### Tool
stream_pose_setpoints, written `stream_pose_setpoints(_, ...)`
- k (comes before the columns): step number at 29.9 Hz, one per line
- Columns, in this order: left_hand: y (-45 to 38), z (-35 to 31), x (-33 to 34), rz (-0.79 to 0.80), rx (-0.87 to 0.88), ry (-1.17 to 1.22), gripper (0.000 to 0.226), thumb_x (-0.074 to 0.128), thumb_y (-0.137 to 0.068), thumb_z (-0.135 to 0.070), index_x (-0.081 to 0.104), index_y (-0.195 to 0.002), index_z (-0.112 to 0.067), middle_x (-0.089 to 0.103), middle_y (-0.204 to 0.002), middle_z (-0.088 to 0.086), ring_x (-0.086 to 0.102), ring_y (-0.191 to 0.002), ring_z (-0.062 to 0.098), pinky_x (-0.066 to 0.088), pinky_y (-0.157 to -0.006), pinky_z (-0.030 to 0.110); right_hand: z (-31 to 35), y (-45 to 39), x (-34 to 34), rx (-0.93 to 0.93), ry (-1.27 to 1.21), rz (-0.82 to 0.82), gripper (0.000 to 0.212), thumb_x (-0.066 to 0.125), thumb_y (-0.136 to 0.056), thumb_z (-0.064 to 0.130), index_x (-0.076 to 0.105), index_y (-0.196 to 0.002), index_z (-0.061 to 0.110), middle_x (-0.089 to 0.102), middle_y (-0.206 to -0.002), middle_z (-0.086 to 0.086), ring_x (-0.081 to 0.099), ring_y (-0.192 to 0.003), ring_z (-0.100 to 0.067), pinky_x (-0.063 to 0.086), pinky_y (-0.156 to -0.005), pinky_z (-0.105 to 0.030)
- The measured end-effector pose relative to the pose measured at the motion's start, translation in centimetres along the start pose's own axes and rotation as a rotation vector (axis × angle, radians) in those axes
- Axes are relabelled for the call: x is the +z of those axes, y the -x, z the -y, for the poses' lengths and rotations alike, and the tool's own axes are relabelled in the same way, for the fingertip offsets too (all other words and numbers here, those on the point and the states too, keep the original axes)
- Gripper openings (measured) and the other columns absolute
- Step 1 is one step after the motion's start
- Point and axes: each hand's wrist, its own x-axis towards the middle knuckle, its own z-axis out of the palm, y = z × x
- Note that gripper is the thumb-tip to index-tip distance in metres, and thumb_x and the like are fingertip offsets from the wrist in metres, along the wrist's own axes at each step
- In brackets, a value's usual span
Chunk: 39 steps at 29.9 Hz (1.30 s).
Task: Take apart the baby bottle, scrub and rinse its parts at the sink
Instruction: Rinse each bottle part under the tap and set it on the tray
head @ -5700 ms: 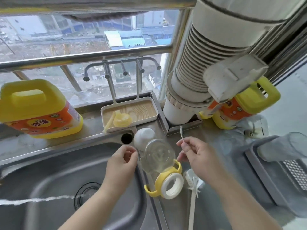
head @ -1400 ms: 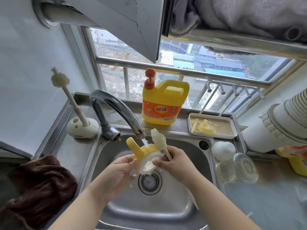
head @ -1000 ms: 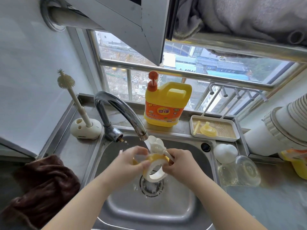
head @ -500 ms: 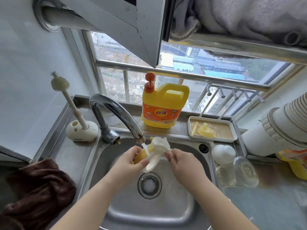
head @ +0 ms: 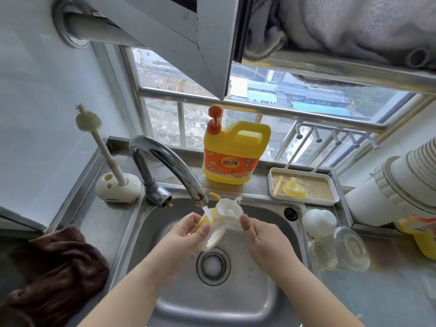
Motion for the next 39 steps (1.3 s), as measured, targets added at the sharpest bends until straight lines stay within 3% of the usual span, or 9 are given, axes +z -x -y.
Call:
stream_pose_setpoints(3,0.0,0.1,-0.1,0.054,-0.094,0.099,0.007,0.048,-0.095,-0.012,0.049,-0.088,-0.011,0.055,-0.080,0.003,0.051,-0.075,0.013,0.054,-0.064,0.034,-0.6,0.0,-0.1,0.023,0.041,-0.015,0.045,0.027,-0.095,0.055,0.039,-0.061,0.027,0.046,-0.057,0.006,0.051,-0.068,-0.020,0.033,-0.055,-0.031)
stream_pose_setpoints(6,0.2,0.1,0.0,0.052,-0.115,0.177,0.004,0.048,-0.095,-0.011,0.050,-0.092,-0.009,0.059,-0.078,0.004,0.056,-0.077,0.013,0.056,-0.066,0.037,-1.2,-0.2,-0.4,0.016,0.006,0.008,0.037,0.034,-0.094,0.055,0.047,-0.072,0.028,0.048,-0.058,0.007,0.051,-0.065,-0.017,0.035,-0.057,-0.031)
stream_pose_setpoints(11,0.5,0.1,0.5,0.017,-0.088,0.116,0.011,0.051,-0.092,-0.024,0.056,-0.093,-0.014,0.057,-0.070,-0.001,0.053,-0.066,0.009,0.052,-0.067,0.037,-1.0,-0.2,-0.3,-0.035,-0.051,-0.019,0.047,0.041,-0.092,0.053,0.054,-0.071,0.014,0.045,-0.053,0.004,0.048,-0.059,-0.018,0.041,-0.057,-0.036)
stream_pose_setpoints(18,1.2,-0.3,-0.7,0.058,-0.122,0.125,0.007,0.050,-0.093,-0.004,0.056,-0.089,-0.005,0.062,-0.085,0.011,0.064,-0.074,0.018,0.056,-0.052,0.033,-1.7,-0.4,-0.3,0.005,-0.134,0.007,0.040,0.051,-0.090,0.050,0.063,-0.072,0.016,0.045,-0.049,0.006,0.038,-0.046,-0.007,0.033,-0.052,-0.027)
stream_pose_setpoints(25,1.4,-0.4,-0.7,0.026,-0.016,-0.144,0.016,0.053,-0.095,-0.020,0.061,-0.097,-0.006,0.062,-0.065,0.006,0.043,-0.053,0.019,0.031,-0.038,0.021,0.6,-1.4,-0.6,-0.003,-0.204,0.033,0.041,0.050,-0.088,0.053,0.068,-0.071,0.021,0.044,-0.040,0.012,0.037,-0.038,-0.002,0.030,-0.045,-0.020)
stream_pose_setpoints(28,1.8,-0.5,-1.0,0.070,-0.020,-0.097,0.013,0.056,-0.092,-0.012,0.062,-0.098,-0.001,0.062,-0.075,0.008,0.053,-0.061,0.017,0.040,-0.043,0.021,1.5,-2.8,-1.1,0.038,-0.254,-0.015,0.043,0.047,-0.089,0.054,0.068,-0.072,0.021,0.054,-0.050,0.011,0.045,-0.045,0.001,0.033,-0.049,-0.017)
stream_pose_setpoints(31,1.8,-0.7,-0.9,0.059,-0.047,0.018,0.008,0.056,-0.090,-0.006,0.061,-0.095,-0.001,0.063,-0.081,0.007,0.060,-0.067,0.015,0.051,-0.050,0.026,1.7,-1.6,-0.5,-0.007,-0.268,0.015,0.040,0.047,-0.090,0.050,0.067,-0.072,0.020,0.051,-0.041,0.020,0.044,-0.040,0.003,0.028,-0.044,-0.010)
stream_pose_setpoints(35,1.5,-0.3,-0.9,-0.024,-0.092,0.095,0.013,0.050,-0.093,-0.007,0.059,-0.101,-0.003,0.063,-0.088,0.011,0.059,-0.070,0.017,0.052,-0.052,0.027,0.0,0.6,1.0,-0.043,-0.134,-0.023,0.046,0.049,-0.089,0.052,0.068,-0.077,0.012,0.046,-0.040,0.015,0.039,-0.039,-0.004,0.027,-0.045,-0.020)
stream_pose_setpoints(39,1.5,-0.2,0.0,-0.073,-0.048,0.120,0.019,0.052,-0.092,-0.026,0.057,-0.096,-0.008,0.057,-0.070,0.005,0.045,-0.048,0.013,0.040,-0.038,0.021,0.0,1.1,1.0,-0.094,-0.157,-0.048,0.047,0.049,-0.089,0.051,0.065,-0.073,0.010,0.041,-0.041,0.009,0.035,-0.043,-0.007,0.028,-0.048,-0.026)
